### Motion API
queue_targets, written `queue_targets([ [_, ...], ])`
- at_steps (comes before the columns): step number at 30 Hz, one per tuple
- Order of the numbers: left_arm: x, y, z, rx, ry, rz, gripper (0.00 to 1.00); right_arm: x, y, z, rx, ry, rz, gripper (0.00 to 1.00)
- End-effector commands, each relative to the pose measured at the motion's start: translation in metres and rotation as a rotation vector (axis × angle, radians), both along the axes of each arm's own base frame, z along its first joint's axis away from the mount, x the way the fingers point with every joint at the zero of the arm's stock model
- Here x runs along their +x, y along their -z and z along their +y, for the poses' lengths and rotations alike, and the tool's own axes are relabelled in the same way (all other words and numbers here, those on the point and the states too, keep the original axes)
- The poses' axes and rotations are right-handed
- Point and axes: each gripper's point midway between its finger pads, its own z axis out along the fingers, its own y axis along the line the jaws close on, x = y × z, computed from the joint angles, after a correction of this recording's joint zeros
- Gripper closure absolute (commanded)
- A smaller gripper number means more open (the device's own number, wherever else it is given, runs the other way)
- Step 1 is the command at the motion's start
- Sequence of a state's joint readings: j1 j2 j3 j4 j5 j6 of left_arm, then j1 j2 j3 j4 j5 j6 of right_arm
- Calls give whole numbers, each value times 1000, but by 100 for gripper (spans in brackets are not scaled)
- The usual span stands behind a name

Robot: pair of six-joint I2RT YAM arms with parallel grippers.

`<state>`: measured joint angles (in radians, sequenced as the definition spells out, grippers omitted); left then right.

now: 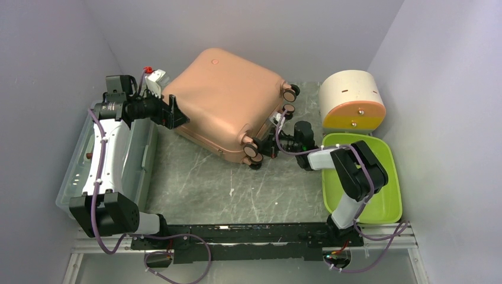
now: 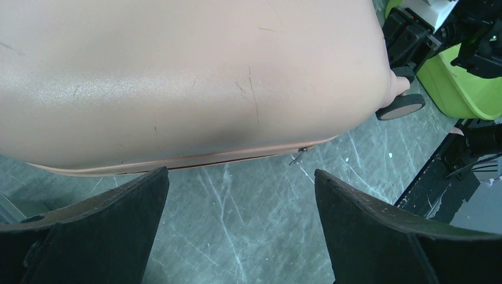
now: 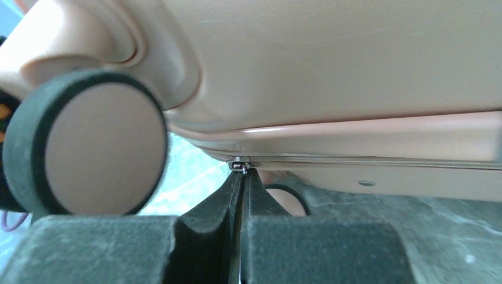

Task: Open, take out, and arrange the luggage
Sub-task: Pick up the zipper from the luggage, then unzip the zipper of the luggage.

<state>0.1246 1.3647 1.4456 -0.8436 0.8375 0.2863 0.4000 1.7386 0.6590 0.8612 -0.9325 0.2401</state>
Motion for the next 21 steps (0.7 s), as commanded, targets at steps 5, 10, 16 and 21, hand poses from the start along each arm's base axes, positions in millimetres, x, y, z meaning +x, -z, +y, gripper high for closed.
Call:
queue_targets([
  [5,0,-33,-5,-3,36,-84,1,70,9,-34,-137,286,38,100],
  [10,2,-48,-10,-23,59,-117,1,95,12,-53,-225,418,39,100],
  [16,3,-57,-53,-11,178,-157,1,132,6,-86,-344,589,13,100],
  [21,2,-43,-105,38,315,-124,1,146,10,-105,-426,673,22,100],
])
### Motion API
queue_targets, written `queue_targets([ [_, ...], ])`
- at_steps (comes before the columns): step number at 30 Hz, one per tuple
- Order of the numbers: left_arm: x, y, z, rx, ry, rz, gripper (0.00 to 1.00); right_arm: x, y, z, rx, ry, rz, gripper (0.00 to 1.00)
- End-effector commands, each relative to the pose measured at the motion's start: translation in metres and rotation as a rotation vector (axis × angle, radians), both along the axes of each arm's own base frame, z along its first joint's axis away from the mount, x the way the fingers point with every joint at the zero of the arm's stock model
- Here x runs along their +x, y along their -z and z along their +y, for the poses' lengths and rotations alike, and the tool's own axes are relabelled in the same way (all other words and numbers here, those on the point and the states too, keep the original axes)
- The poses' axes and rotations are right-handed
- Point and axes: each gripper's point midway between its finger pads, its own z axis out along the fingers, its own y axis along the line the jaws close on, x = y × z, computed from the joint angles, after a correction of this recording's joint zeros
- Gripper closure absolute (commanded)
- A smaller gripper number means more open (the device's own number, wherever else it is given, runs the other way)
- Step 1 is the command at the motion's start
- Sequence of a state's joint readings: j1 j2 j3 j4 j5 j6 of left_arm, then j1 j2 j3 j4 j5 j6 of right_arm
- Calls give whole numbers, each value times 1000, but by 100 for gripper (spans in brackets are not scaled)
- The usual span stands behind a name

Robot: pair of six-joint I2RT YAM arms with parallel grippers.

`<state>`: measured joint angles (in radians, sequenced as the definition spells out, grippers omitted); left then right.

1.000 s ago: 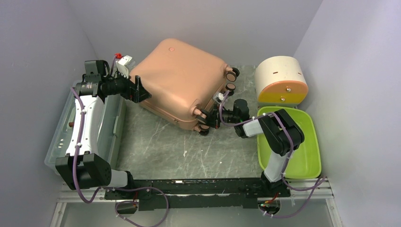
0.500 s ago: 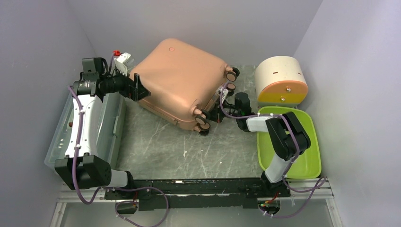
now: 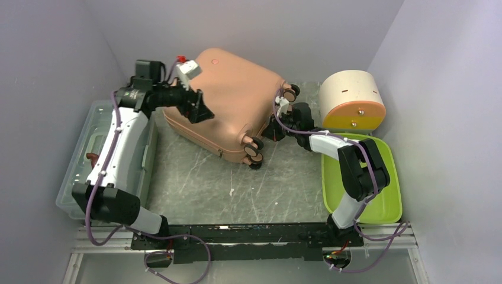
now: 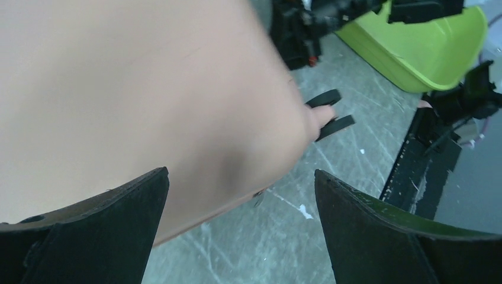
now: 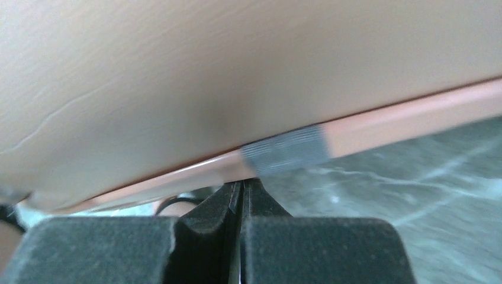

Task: Open, take out, and arrange the luggage
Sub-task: Unzip the zipper of the luggage.

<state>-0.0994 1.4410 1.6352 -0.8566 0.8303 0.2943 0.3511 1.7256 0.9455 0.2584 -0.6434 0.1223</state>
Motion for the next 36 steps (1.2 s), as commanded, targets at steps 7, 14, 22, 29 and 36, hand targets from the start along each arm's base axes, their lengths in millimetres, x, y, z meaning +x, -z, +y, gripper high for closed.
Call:
queue_targets([
  [7,-24,18,-109,107,334,24,1,90,15,-97,-285,432,-54,100],
  [14,-67,45,-180,169,543,57,1,104,14,-114,-288,417,-27,100],
  [22,-80,96,-193,270,590,115,1,104,15,-115,-304,382,-76,100],
  [29,-81,144,-169,428,563,163,4,114,6,-124,-327,423,-175,100],
  [36,-101,162,-144,502,597,223,26,124,-8,-145,-368,573,-212,100],
])
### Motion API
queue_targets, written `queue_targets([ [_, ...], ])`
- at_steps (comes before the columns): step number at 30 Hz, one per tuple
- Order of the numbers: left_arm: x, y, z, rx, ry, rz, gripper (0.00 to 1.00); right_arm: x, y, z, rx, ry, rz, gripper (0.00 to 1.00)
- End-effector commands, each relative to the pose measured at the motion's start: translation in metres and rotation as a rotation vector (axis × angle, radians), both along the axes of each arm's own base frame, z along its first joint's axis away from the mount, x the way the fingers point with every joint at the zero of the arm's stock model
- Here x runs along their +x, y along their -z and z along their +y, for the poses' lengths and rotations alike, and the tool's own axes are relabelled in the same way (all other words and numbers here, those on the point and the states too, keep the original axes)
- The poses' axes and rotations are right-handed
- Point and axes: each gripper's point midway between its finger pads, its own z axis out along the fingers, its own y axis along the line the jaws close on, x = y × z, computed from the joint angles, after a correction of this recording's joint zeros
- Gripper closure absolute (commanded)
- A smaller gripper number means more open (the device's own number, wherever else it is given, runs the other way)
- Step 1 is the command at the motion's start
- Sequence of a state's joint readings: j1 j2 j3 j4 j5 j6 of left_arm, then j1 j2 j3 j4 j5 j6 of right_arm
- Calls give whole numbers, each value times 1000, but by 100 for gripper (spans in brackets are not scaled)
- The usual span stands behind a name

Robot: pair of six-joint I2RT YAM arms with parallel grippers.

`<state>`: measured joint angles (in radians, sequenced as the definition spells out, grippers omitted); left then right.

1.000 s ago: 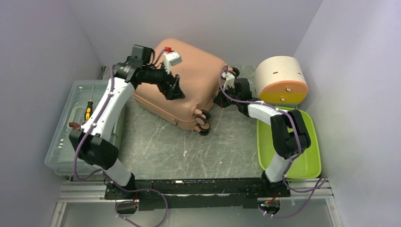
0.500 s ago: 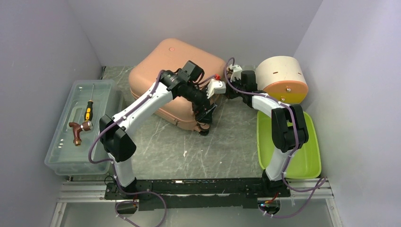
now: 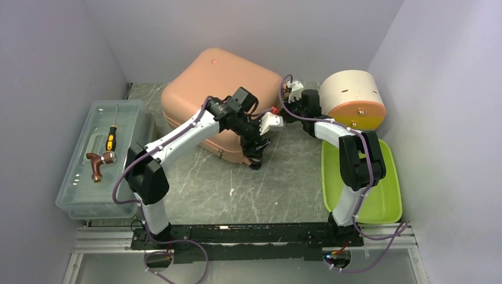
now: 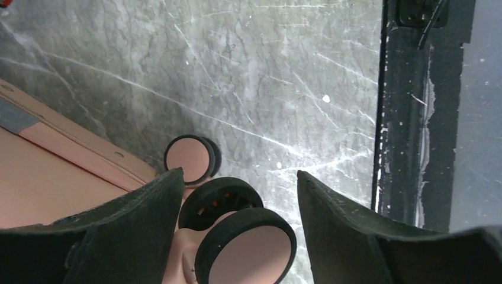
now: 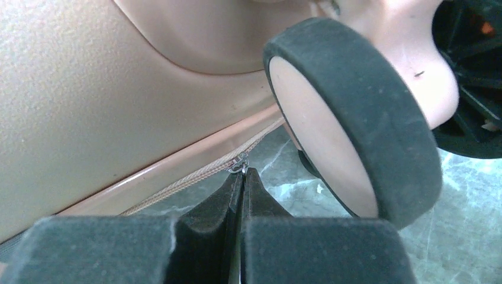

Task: Open, take out, and arrange the luggage
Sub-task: Unzip the zipper of the luggage, then pick up the handle of the luggage, then adjust the luggage at the center of the board.

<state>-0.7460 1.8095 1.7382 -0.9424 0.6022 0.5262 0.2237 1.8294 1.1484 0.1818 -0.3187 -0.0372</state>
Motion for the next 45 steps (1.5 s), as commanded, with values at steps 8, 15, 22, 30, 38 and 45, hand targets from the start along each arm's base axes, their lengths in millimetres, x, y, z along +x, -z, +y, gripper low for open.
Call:
queue_targets([
  [8,-55,27,92,224,-9,183,44,20,-7,-61,-101,304,-37,97],
  [15,-76,23,120,199,-37,202,44,3,-14,-25,-27,101,-44,76],
  [22,-74,17,130,167,-79,173,41,-48,-23,3,37,-149,-75,66],
  [30,-68,7,135,134,-109,148,30,-110,-22,25,68,-463,-195,55],
  [38,-62,6,150,132,-151,134,32,-118,-37,27,150,-491,-192,53],
  [45,-61,12,164,132,-182,148,34,-124,-40,23,298,-531,-140,53],
])
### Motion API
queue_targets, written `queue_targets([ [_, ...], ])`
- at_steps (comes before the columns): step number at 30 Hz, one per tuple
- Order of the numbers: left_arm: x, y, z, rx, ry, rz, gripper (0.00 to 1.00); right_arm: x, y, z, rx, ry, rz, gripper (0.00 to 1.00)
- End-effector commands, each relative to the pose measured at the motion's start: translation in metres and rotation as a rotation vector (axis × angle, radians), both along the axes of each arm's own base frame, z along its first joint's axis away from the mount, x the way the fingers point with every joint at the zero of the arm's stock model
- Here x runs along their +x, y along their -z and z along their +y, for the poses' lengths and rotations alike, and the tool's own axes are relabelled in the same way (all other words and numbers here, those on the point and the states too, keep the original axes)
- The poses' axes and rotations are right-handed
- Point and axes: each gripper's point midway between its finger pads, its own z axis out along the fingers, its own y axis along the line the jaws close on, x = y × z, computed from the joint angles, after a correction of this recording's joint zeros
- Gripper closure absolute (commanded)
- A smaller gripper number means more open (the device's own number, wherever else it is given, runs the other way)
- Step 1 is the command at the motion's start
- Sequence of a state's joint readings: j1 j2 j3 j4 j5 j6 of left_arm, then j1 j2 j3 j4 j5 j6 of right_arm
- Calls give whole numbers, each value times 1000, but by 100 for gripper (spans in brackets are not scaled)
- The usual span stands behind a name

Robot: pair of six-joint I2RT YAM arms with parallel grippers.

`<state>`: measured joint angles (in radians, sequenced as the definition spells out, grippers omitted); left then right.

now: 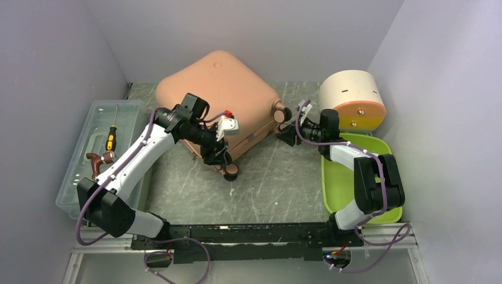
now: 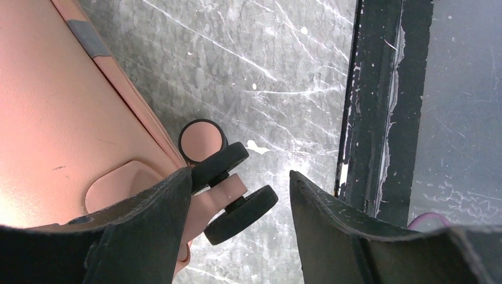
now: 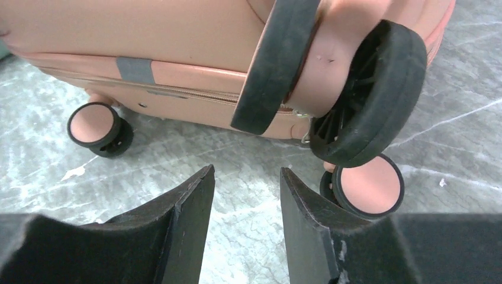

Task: Open, take out, and arrange the luggage
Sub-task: Adjust the luggage at the center of the board.

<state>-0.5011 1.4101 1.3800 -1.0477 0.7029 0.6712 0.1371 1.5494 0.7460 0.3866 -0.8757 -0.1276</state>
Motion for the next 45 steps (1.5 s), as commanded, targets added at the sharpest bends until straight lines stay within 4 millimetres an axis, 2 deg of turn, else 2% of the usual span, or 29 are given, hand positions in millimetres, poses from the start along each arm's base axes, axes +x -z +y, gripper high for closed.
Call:
queue_targets([
  [1,-26,29,45,164,-87,163,34,-9,-21,6,119,-120,-18,53],
  [5,-27,32,53,173,-97,176,35,-13,-14,2,91,-143,-13,53],
  [10,-26,34,62,184,-111,178,37,-1,-15,-4,75,-65,-19,53],
  [13,-26,36,69,189,-124,181,38,2,-14,-5,119,-59,38,53],
  [19,-26,41,84,202,-146,191,40,-9,-5,-3,143,-144,148,55],
  [25,-21,41,96,207,-178,174,40,-19,-7,-4,92,-209,138,61],
  [31,-15,38,106,210,-210,162,41,-19,-4,-7,64,-187,128,59],
  [40,-7,29,126,210,-274,126,45,-3,-2,3,96,-159,129,57],
  [45,-7,29,136,198,-302,143,45,-5,4,18,123,-188,159,56],
])
